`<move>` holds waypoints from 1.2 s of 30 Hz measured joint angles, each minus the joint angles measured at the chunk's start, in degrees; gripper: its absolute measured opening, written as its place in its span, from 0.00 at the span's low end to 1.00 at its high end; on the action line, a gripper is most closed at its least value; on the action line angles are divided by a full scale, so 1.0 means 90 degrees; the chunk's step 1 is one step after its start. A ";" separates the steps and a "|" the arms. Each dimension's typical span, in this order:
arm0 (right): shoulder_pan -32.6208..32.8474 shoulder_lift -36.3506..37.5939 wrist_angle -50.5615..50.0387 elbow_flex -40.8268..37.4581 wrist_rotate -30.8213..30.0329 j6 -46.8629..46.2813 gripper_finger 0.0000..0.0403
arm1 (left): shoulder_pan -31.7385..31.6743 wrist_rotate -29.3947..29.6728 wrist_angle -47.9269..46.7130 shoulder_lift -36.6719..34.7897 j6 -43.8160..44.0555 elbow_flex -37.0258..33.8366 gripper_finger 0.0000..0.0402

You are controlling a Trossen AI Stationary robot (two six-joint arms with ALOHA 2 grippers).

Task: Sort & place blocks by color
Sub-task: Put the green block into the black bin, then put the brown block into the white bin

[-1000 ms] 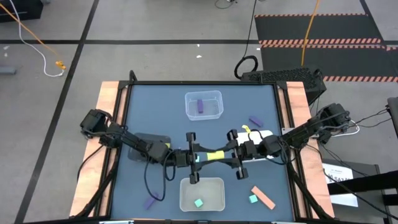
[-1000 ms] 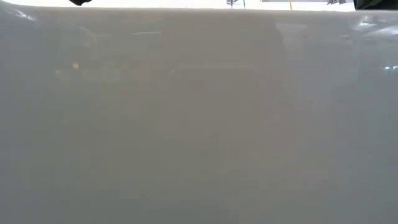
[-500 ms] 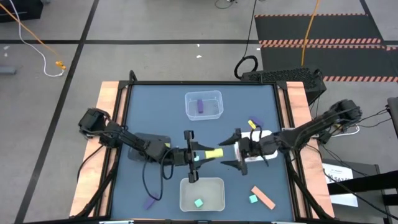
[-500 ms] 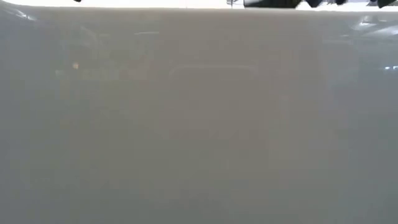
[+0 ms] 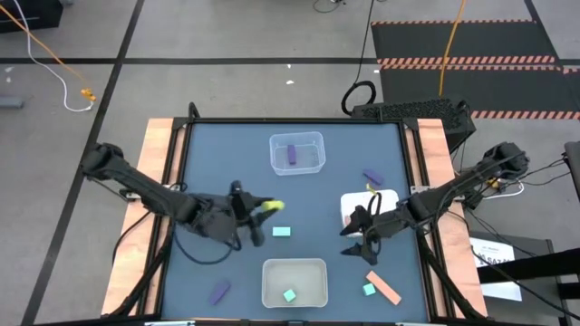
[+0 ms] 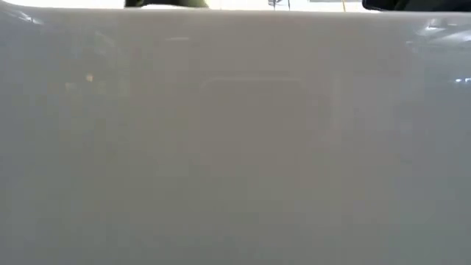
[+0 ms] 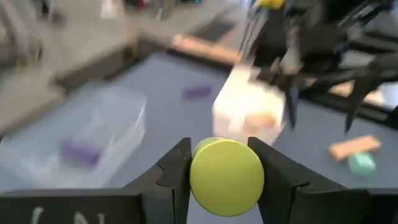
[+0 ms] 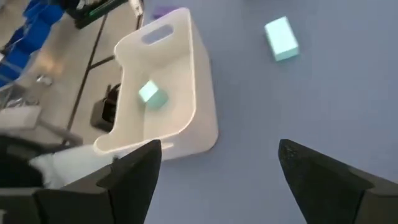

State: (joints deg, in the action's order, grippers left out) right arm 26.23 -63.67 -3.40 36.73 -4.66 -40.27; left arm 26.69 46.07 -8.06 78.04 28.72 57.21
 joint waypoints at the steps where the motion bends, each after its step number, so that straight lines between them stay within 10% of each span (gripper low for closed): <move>1: 0.0013 -0.0021 0.0073 0.0000 -0.0126 -0.0002 0.78 | 0.0061 0.0000 -0.0575 -0.0116 0.0555 0.0000 0.32; 13: -0.0097 -0.0130 0.0671 0.0010 0.0518 -0.0545 0.78 | 0.0676 -0.0975 -0.5689 -0.0450 0.6186 -0.0007 0.32; 22: 0.0761 -0.0169 -0.1877 0.0007 0.1203 -0.3316 0.78 | 0.0625 -0.1354 -0.5958 -0.0247 0.6806 -0.0161 0.32; 36: 0.2134 -0.1158 -0.2034 0.0007 0.1321 -0.6069 0.78 | 0.0585 -0.1793 -0.5926 -0.0235 0.7678 -0.0874 0.43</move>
State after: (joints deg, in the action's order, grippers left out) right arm 45.43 -74.09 -21.71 36.80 7.23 -94.89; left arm 31.95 29.93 -61.40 75.92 97.82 49.34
